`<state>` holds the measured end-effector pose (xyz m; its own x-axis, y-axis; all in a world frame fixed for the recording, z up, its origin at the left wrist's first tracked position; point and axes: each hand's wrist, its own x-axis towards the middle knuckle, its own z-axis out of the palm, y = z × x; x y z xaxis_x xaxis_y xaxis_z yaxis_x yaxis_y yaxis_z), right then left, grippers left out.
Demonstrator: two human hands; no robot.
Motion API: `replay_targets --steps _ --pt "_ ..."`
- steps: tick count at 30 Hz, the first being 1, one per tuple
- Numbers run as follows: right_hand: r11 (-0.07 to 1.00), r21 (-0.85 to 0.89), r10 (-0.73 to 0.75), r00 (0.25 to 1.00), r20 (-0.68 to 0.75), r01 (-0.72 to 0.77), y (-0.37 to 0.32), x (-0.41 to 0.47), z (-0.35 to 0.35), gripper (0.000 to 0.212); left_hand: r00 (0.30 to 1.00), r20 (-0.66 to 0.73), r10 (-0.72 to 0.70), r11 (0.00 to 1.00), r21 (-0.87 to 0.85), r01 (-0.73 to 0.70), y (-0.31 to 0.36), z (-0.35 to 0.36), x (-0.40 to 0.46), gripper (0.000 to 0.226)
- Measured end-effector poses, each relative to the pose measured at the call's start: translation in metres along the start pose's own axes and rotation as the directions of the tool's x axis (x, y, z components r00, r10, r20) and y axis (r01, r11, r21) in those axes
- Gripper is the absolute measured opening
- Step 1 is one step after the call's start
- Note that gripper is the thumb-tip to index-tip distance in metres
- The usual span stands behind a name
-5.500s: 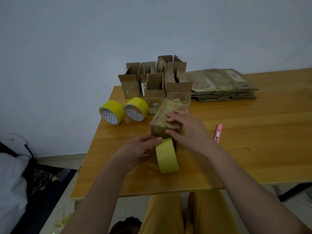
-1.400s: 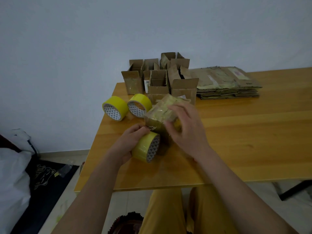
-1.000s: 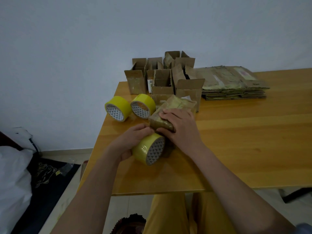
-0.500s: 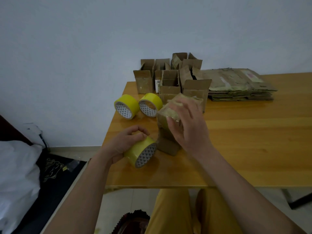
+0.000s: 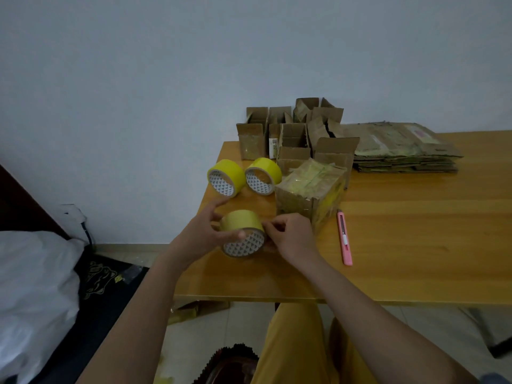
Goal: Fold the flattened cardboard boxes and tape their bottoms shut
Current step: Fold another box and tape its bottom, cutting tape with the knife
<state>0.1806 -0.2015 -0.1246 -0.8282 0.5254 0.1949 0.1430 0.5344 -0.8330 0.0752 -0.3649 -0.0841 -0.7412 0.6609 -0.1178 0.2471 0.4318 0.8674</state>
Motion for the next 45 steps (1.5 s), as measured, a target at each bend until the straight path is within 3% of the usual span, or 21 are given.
replay_targets --steps 2,5,11,12,14,15,18,21,24,27,29,31,33,39,42,45 --pt "1.0 0.01 0.021 1.0 -0.012 -0.021 -0.001 -0.001 0.007 0.033 0.998 0.037 0.041 0.999 -0.005 -0.041 -0.013 -0.001 -0.004 0.081" --pt "0.995 0.071 0.063 0.998 0.012 -0.064 -0.007 -0.004 0.016 0.033 0.98 -0.072 0.184 0.981 0.075 -0.179 -0.028 -0.011 -0.005 0.051" --pt "0.994 -0.085 0.072 0.996 0.046 -0.068 -0.01 -0.004 0.022 0.036 0.965 -0.013 0.264 0.886 0.398 -0.237 -0.023 -0.029 0.005 0.061" --pt "0.985 -0.149 0.093 0.996 0.019 -0.089 -0.005 -0.004 0.016 0.036 0.968 -0.01 0.249 0.808 0.553 -0.202 -0.02 -0.036 0.006 0.058" --pt "0.963 -0.216 0.151 0.986 -0.074 -0.164 0.013 -0.006 -0.003 0.035 0.954 -0.081 0.289 0.511 0.856 -0.082 -0.016 -0.062 0.008 0.041" --pt "0.963 -0.191 0.176 0.98 -0.088 -0.19 0.02 -0.008 -0.012 0.036 0.942 -0.11 0.318 0.482 0.874 -0.061 -0.017 -0.075 0.01 0.034" --pt "0.982 -0.09 0.172 0.985 0.026 -0.169 0.023 -0.012 -0.012 0.037 0.924 -0.079 0.375 0.623 0.759 -0.188 -0.012 -0.074 0.018 0.032" --pt "0.994 -0.082 0.08 0.995 0.058 -0.075 0.009 -0.011 0.007 0.039 0.91 -0.018 0.413 0.666 0.688 -0.289 -0.006 -0.045 0.022 0.034" --pt "0.998 0.007 0.062 0.993 0.104 -0.063 0.005 -0.012 0.009 0.039 0.911 -0.047 0.41 0.802 0.494 -0.335 -0.01 -0.035 0.02 0.037" --pt "0.975 0.162 0.12 0.973 0.195 -0.153 -0.005 -0.015 0.012 0.033 0.926 -0.093 0.367 0.913 0.227 -0.339 -0.009 -0.026 0.012 0.038" --pt "0.872 0.357 0.25 0.932 0.261 -0.334 -0.012 -0.014 0.015 0.028 0.934 -0.098 0.345 0.937 0.09 -0.336 -0.007 -0.018 0.008 0.04" --pt "0.639 0.557 0.368 0.846 0.386 -0.532 -0.02 -0.011 0.017 0.028 0.939 -0.085 0.332 0.941 -0.038 -0.336 -0.006 -0.013 0.005 0.039" --pt "0.484 0.642 0.379 0.804 0.459 -0.595 -0.024 -0.009 0.017 0.029 0.941 -0.077 0.329 0.933 -0.124 -0.337 -0.007 -0.009 0.004 0.036" --pt "0.358 0.734 0.429 0.799 0.421 -0.578 -0.023 -0.006 0.015 0.016 0.941 -0.125 0.315 0.882 -0.328 -0.339 -0.01 -0.005 0.002 0.025" --pt "0.362 0.727 0.411 0.8 0.437 -0.583 -0.025 -0.006 0.017 0.017 0.947 -0.192 0.256 0.831 -0.456 -0.317 -0.011 -0.002 0.003 0.023" --pt "0.424 0.734 0.402 0.837 0.372 -0.53 -0.026 -0.007 0.015 0.022 0.967 -0.229 0.115 0.751 -0.617 -0.236 -0.013 0.0 0.004 0.035"
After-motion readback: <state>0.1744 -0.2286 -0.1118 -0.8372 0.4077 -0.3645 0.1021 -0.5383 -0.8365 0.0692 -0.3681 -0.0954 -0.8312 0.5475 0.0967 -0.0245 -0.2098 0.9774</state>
